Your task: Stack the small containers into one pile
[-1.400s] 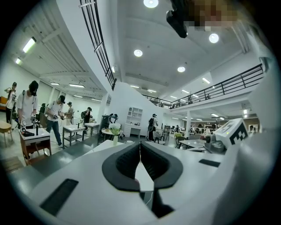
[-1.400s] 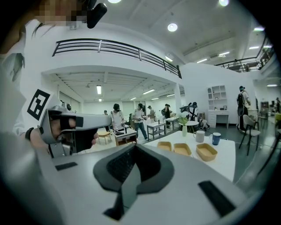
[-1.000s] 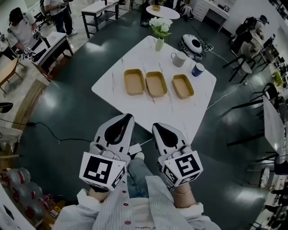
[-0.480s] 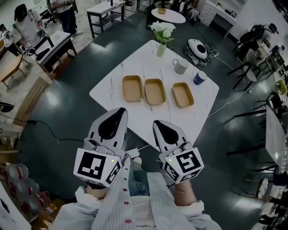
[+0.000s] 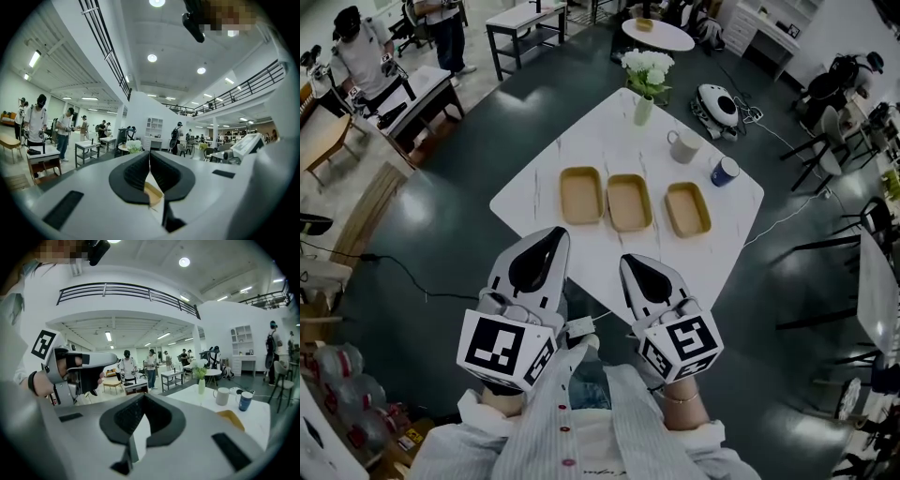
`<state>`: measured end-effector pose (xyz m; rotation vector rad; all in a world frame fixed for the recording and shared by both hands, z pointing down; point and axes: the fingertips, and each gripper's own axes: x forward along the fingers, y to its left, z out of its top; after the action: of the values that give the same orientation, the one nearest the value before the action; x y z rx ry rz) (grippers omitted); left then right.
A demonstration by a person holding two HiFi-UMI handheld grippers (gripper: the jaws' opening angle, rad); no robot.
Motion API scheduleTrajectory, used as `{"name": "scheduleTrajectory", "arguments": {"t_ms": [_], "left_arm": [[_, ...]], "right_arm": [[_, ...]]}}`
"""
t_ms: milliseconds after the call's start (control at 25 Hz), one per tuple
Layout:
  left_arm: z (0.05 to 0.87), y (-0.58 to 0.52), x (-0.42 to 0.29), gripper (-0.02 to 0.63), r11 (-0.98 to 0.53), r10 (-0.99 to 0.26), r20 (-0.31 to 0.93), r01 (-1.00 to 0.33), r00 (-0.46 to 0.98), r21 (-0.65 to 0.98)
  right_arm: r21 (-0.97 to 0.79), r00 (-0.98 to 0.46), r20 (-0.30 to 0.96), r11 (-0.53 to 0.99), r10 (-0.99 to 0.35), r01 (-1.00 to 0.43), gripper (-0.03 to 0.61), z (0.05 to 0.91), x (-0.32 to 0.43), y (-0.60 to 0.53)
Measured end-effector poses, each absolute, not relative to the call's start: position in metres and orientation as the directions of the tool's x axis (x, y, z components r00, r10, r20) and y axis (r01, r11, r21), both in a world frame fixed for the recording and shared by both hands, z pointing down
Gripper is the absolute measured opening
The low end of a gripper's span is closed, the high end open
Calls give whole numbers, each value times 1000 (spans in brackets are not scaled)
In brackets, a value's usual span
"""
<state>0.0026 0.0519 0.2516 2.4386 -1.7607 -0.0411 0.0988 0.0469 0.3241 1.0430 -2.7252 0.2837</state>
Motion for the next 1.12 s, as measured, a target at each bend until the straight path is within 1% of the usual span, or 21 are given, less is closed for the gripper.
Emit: {"name": "scheduleTrajectory", "arguments": {"t_ms": [320,720,920,1120], "left_arm": [[251,-25,-22,20,-382,-920,41,-914,391,136],[255,-127,-42,20,-534,-837,50,-834,545,142],[262,-154,-41,20,-612,-779,60,-777,624,146],[273,-167,-47,20,-642,-752,72,-752,655,150]], "right_arm": [[-91,-676,282,682,-681,-726,11,328,74,-19],[-82,-562,299,566,-771,-820,11,333,49,-108],[-78,-492,306,493,-815,-866,11,337,46,-131],[-77,-448,330,449,-831,-890,12,349,44,-142]]}}
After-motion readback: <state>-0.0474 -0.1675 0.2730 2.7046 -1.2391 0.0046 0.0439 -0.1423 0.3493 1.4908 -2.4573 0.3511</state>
